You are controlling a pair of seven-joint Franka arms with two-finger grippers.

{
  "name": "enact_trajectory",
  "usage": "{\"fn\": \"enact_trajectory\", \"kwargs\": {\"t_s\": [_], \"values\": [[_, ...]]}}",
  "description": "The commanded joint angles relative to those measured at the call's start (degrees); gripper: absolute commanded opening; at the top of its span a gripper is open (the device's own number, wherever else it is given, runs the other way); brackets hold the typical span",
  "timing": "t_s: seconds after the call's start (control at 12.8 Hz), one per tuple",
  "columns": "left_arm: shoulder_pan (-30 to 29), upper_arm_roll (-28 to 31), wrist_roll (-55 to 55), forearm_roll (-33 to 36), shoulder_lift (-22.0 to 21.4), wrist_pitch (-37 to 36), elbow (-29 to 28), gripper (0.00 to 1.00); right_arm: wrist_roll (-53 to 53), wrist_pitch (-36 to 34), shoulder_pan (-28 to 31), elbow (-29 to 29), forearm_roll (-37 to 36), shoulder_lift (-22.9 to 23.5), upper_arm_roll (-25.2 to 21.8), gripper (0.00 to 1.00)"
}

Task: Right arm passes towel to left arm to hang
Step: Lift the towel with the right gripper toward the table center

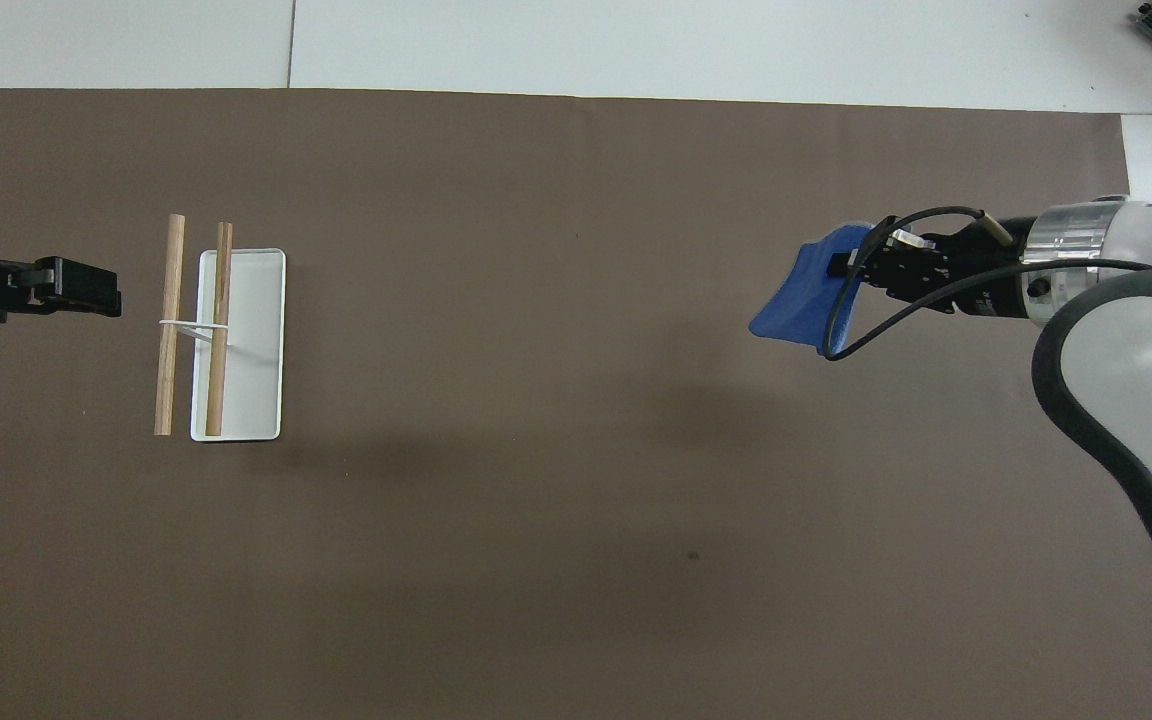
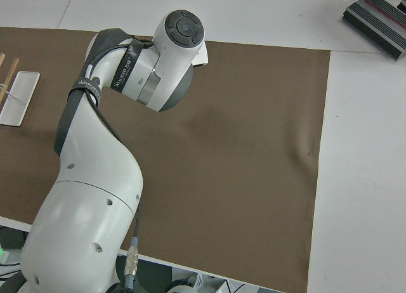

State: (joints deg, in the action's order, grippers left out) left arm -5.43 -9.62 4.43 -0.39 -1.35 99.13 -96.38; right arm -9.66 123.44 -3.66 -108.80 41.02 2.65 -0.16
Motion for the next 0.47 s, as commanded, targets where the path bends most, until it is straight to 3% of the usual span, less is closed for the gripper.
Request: {"fn": "enact_trajectory", "kwargs": {"t_s": [0.0, 0.39], "values": [[-0.4, 0.1, 4.9, -5.8, -1.5, 2.5, -2.2, 1.0, -7.7, 3.4, -2.7, 0.0, 7.6, -0.3, 1.1, 0.0], [0.5, -1.7, 36.0, -14.7, -3.3, 19.4, -9.5, 1.0, -18.4, 18.2, -13.6, -0.7, 22.5, 1.3, 1.2, 0.0]]}}
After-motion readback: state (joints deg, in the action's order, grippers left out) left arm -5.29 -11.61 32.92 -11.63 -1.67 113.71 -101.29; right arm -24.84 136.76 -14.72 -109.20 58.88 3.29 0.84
